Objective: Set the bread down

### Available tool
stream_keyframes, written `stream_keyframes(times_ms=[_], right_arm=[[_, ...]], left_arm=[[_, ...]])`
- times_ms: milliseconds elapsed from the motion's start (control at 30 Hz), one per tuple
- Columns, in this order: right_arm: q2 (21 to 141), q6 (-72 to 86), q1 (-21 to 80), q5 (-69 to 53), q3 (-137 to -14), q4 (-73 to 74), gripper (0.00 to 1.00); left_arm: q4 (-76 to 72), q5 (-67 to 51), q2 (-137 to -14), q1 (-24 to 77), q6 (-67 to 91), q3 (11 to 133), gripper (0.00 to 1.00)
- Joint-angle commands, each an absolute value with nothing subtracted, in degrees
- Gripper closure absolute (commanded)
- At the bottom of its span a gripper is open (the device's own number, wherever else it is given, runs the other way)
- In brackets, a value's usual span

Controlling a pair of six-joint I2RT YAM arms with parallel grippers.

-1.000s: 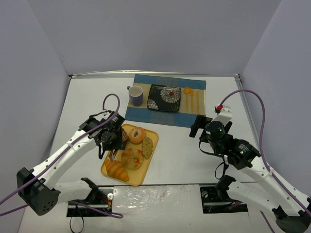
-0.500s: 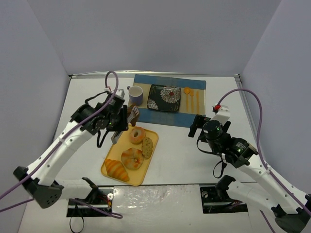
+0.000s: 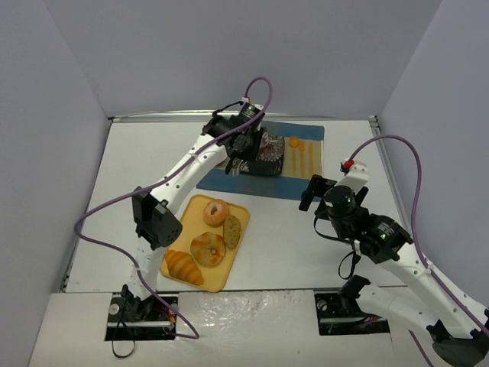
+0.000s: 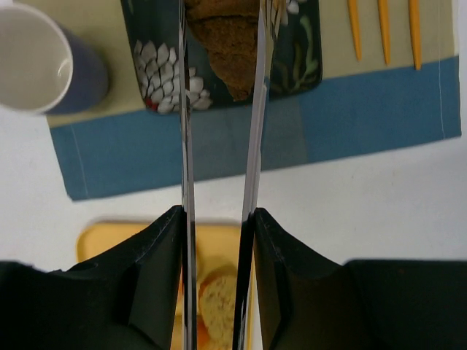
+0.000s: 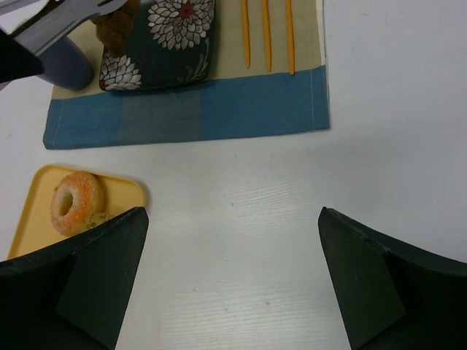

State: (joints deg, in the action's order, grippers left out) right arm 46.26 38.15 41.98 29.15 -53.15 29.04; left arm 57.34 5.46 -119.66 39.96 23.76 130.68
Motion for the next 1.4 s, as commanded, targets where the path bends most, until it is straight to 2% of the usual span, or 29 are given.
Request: stream_keyframes(times_ms=[0, 100, 433, 533, 667, 767, 1000, 1200, 1367], right_arm=[[45.01, 39.26, 41.69, 32.22, -56.83, 30.69, 0.0], [44.32, 39.46, 41.75, 32.51, -57.55, 32.13, 0.0], [43.06, 39.81, 41.74, 32.26, -58.1, 33.75, 0.0], [43.32, 39.96, 41.72, 32.08, -58.06, 33.78, 0.0], [43.77, 40.08, 41.75, 32.25, -58.09, 33.84, 0.0], [43.91, 39.99, 41.75, 32.22, -58.06, 33.75, 0.0], [43.58, 39.9, 41.75, 32.34, -58.06, 33.75, 0.0], [43.77, 39.9, 41.75, 32.43, -57.92, 33.75, 0.0], [44.13, 39.9, 41.84, 32.43, -58.09, 33.74, 0.0]], left_arm=[[58.03, 6.83, -128.3, 38.83, 20.18, 143.66, 1.0], [57.58, 6.0, -132.62, 38.08, 20.73, 147.23, 1.0], [52.15, 5.73, -135.45, 37.09, 20.14, 142.68, 1.0], [50.78, 5.71, -133.75, 37.09, 19.62, 141.02, 0.86], [50.1, 5.8, -131.08, 37.18, 18.82, 140.63, 0.49], [49.83, 6.08, -129.29, 37.27, 18.04, 140.45, 0.38], [51.59, 8.05, -125.49, 37.91, 17.33, 139.9, 0.36], [49.04, 9.46, -116.55, 39.29, 17.48, 130.78, 0.36], [47.45, 14.27, -102.68, 40.33, 20.44, 114.86, 0.37]])
